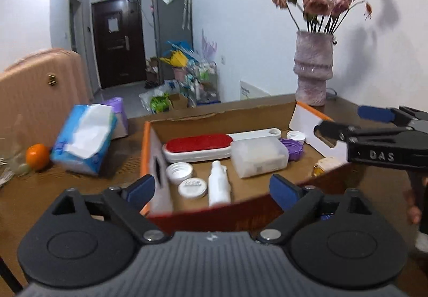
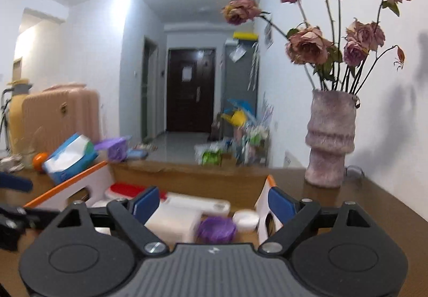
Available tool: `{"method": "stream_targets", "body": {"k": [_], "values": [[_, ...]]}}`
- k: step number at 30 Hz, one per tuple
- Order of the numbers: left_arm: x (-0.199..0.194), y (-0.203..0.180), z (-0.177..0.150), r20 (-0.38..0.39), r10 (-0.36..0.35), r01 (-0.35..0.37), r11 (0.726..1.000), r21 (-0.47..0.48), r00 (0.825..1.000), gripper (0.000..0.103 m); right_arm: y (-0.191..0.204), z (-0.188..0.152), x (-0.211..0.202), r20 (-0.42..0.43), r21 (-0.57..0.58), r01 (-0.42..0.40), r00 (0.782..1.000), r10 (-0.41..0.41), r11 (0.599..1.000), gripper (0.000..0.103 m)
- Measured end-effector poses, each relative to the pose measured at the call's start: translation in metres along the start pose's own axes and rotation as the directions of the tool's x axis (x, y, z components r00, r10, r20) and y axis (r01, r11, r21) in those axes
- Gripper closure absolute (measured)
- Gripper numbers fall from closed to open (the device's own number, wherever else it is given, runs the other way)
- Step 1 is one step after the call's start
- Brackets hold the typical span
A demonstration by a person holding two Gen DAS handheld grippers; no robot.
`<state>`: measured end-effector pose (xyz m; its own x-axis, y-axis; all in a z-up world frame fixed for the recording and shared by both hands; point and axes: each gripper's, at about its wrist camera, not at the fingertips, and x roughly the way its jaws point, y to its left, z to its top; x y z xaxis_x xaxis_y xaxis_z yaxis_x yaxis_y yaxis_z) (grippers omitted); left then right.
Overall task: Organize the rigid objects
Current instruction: 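Withdraw both tools from the box back over the table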
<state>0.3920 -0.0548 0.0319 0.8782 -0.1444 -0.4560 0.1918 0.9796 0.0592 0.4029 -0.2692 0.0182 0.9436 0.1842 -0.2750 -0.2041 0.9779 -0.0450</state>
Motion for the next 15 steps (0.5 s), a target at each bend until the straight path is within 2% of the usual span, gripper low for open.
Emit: {"method": "stream_targets", "body": {"k": [2,5,10,15], "values": [[-0.027,0.001,-0.009,0.019,0.001,0.000,1.000,-0.017,1.000,0.006,0.008,-0.003,-0.029,-0.005,-0.029,-0.006,1.000,0.006,1.000,0.013],[-0.062,0.000,-0.025,0.046,-0.003,0.005,0.999,-0.050,0.999,0.004,0.018,-0.014,-0.073,-0.025,-0.013,0.005,1.000,-0.006,1.000,0.008],[-0.116,-0.008,-0.053,0.098,-0.001,0.006,0.999,-0.048,0.995,0.001,0.038,-0.039,-0.135,-0.068,0.030,-0.009,0.998,0.011,1.000,0.008],[-0.160,-0.013,-0.082,0.128,0.026,-0.020,0.999,-0.046,0.991,0.001,0.055,-0.068,-0.191,-0.088,0.077,0.037,0.996,-0.030,0.996,0.008]]}}
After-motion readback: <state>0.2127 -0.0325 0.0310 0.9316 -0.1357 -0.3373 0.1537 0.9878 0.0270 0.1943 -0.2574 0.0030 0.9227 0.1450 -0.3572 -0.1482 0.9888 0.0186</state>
